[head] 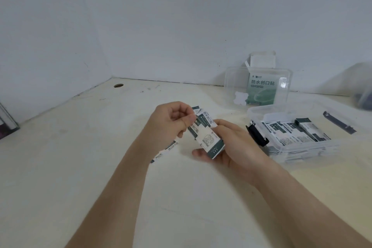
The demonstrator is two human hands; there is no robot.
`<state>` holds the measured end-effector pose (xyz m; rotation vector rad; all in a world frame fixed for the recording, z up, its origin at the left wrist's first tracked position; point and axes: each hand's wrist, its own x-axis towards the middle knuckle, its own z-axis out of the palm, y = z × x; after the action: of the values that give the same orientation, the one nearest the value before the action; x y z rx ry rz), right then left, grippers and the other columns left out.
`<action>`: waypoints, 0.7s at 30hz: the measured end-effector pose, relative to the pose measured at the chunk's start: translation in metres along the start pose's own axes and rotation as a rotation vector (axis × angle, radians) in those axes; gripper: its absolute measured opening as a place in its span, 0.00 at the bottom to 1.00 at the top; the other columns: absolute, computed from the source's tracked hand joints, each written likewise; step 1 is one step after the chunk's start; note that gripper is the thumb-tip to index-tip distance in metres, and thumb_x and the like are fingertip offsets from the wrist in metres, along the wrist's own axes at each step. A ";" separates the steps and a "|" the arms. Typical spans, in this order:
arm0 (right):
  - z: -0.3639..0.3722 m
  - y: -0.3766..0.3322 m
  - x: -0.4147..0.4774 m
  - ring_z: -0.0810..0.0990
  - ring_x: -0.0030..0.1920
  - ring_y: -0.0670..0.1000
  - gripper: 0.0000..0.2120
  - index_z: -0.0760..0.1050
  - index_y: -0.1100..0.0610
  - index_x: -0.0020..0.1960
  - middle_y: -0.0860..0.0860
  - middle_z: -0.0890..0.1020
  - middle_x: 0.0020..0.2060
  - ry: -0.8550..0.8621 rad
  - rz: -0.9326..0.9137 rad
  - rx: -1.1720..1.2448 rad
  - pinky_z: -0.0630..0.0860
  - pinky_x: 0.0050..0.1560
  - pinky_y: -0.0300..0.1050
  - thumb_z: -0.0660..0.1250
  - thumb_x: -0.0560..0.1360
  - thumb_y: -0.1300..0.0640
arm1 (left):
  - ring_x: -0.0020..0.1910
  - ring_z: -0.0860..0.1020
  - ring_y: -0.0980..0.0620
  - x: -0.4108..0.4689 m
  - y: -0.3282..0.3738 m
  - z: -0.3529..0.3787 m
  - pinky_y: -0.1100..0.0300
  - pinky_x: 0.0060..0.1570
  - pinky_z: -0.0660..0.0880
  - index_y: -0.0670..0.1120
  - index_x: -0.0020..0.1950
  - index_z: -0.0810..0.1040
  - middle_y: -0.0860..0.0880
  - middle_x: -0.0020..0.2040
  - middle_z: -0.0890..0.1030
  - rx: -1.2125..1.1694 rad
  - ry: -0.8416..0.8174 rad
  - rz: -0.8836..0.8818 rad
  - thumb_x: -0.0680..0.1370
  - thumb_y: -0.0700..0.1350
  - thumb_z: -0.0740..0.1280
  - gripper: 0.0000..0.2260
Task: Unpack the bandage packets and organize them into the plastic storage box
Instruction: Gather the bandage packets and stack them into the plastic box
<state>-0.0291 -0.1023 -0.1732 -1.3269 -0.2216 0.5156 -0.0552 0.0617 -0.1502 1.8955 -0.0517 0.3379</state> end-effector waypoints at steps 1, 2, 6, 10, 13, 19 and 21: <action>0.002 -0.001 -0.002 0.82 0.34 0.62 0.12 0.77 0.62 0.54 0.59 0.80 0.38 -0.036 0.017 0.042 0.83 0.38 0.51 0.55 0.80 0.64 | 0.29 0.71 0.59 0.001 -0.001 0.008 0.69 0.33 0.70 0.46 0.40 0.77 0.53 0.33 0.76 0.085 0.065 0.033 0.76 0.36 0.69 0.08; 0.003 -0.003 -0.004 0.81 0.31 0.59 0.12 0.76 0.63 0.54 0.59 0.79 0.37 -0.050 0.034 0.070 0.80 0.31 0.46 0.54 0.81 0.63 | 0.33 0.73 0.61 0.002 -0.004 0.015 0.71 0.36 0.69 0.49 0.40 0.77 0.54 0.37 0.76 0.189 0.119 0.070 0.76 0.37 0.69 0.09; 0.001 -0.009 -0.008 0.72 0.24 0.52 0.15 0.77 0.61 0.52 0.58 0.77 0.34 -0.080 0.115 0.200 0.69 0.22 0.38 0.56 0.82 0.52 | 0.43 0.78 0.60 0.004 -0.011 0.023 0.64 0.42 0.75 0.52 0.41 0.76 0.56 0.42 0.80 0.256 0.197 0.135 0.76 0.41 0.70 0.08; -0.003 -0.016 -0.009 0.71 0.25 0.51 0.17 0.79 0.58 0.51 0.58 0.78 0.35 -0.174 0.201 0.212 0.68 0.24 0.37 0.57 0.82 0.48 | 0.37 0.79 0.52 0.003 -0.005 0.020 0.54 0.38 0.77 0.53 0.43 0.77 0.56 0.35 0.80 0.175 0.219 0.160 0.76 0.39 0.70 0.09; -0.005 -0.024 -0.012 0.70 0.24 0.49 0.15 0.78 0.60 0.54 0.57 0.78 0.36 -0.232 0.226 0.252 0.66 0.23 0.35 0.56 0.82 0.53 | 0.30 0.74 0.55 -0.001 0.009 0.020 0.63 0.30 0.69 0.50 0.53 0.80 0.51 0.35 0.79 -0.059 0.189 0.106 0.78 0.38 0.66 0.08; -0.001 -0.039 -0.024 0.63 0.17 0.42 0.10 0.74 0.58 0.48 0.54 0.72 0.29 -0.511 0.284 0.435 0.58 0.15 0.30 0.59 0.76 0.54 | 0.31 0.73 0.54 -0.011 0.046 0.024 0.65 0.27 0.68 0.45 0.45 0.80 0.47 0.36 0.77 -0.212 0.113 0.226 0.77 0.49 0.63 0.10; -0.001 -0.039 -0.028 0.65 0.16 0.43 0.07 0.74 0.59 0.47 0.55 0.72 0.29 -0.585 0.295 0.508 0.61 0.14 0.31 0.63 0.74 0.56 | 0.28 0.72 0.54 -0.011 0.053 0.029 0.66 0.27 0.67 0.41 0.37 0.78 0.47 0.30 0.75 -0.170 0.196 0.316 0.77 0.47 0.63 0.13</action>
<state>-0.0433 -0.1226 -0.1320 -0.6881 -0.3488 1.1292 -0.0705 0.0145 -0.1134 1.6769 -0.2429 0.7111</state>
